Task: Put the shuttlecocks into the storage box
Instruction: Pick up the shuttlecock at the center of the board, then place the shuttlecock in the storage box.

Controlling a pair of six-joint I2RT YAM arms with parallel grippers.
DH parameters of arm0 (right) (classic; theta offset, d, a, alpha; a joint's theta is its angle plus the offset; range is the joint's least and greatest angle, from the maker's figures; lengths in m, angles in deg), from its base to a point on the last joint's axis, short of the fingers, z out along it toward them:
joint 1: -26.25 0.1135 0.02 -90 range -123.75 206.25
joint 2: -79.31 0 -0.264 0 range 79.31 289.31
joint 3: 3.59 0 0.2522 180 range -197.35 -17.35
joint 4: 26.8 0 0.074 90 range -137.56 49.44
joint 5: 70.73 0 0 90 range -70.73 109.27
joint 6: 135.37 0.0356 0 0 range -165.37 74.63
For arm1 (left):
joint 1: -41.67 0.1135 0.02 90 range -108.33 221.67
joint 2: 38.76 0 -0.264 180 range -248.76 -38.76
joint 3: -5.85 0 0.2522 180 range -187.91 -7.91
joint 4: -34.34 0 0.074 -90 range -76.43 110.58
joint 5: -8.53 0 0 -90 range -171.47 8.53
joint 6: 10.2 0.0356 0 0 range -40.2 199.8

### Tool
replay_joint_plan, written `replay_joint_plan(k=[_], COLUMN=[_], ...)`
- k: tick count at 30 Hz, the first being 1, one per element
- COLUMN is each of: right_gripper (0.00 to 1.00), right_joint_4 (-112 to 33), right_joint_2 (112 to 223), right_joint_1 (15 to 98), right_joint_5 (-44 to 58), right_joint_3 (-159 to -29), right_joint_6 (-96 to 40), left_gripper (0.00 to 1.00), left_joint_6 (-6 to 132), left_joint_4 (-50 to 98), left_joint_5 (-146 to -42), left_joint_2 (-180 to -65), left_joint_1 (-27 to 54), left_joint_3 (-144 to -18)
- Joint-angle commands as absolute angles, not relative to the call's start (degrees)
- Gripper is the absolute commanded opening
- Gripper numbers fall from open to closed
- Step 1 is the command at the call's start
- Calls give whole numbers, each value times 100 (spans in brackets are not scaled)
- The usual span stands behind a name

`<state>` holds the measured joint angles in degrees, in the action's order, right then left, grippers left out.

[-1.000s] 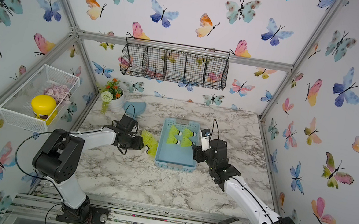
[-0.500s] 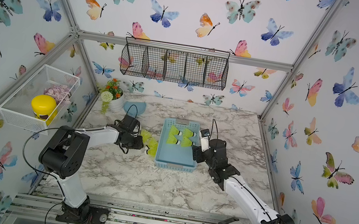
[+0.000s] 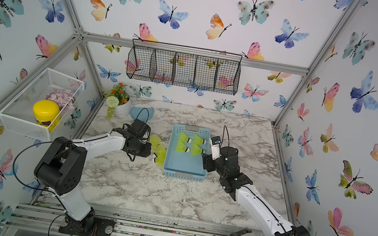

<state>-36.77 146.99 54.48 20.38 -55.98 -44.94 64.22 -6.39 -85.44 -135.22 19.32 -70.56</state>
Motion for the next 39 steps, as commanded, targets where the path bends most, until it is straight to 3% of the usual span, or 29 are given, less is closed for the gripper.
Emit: replay_joint_plan(k=[1, 7, 16, 20, 25, 31, 39], right_gripper=[74, 74, 74, 74, 73, 71, 70], right_joint_4=[-3757, -3776, -3798, -3635, -3382, -2515, -2008], right_joint_2=[14721, 14809, 14855, 14973, 15315, 15756, 16405], right_joint_1=[5451, 5457, 5459, 5450, 5456, 5512, 5918], right_joint_5=[1994, 1815, 1375, 655, -399, -1324, -1399], right_joint_3=[-5722, -5769, -5805, -5863, -6107, -6274, -6766], right_joint_6=[-4467, -4467, -4545, -4495, -4179, -3418, -3140], left_gripper=[22, 25, 25, 25, 25, 24, 24], left_joint_6=[6593, 6794, 6893, 6549, 5503, 4140, 3041], left_joint_4=[-1388, -2144, -2664, -1925, 82, 1592, 2465], left_joint_5=[-8733, -9395, -9243, -9788, -10858, -10833, -10523], left_joint_2=[-13246, -13391, -13117, -12763, -12216, -11917, -11829], left_joint_1=[1944, 1969, 1978, 1986, 1944, 1792, 1400], left_joint_3=[-7297, -7747, -8283, -8197, -7491, -6921, -6669])
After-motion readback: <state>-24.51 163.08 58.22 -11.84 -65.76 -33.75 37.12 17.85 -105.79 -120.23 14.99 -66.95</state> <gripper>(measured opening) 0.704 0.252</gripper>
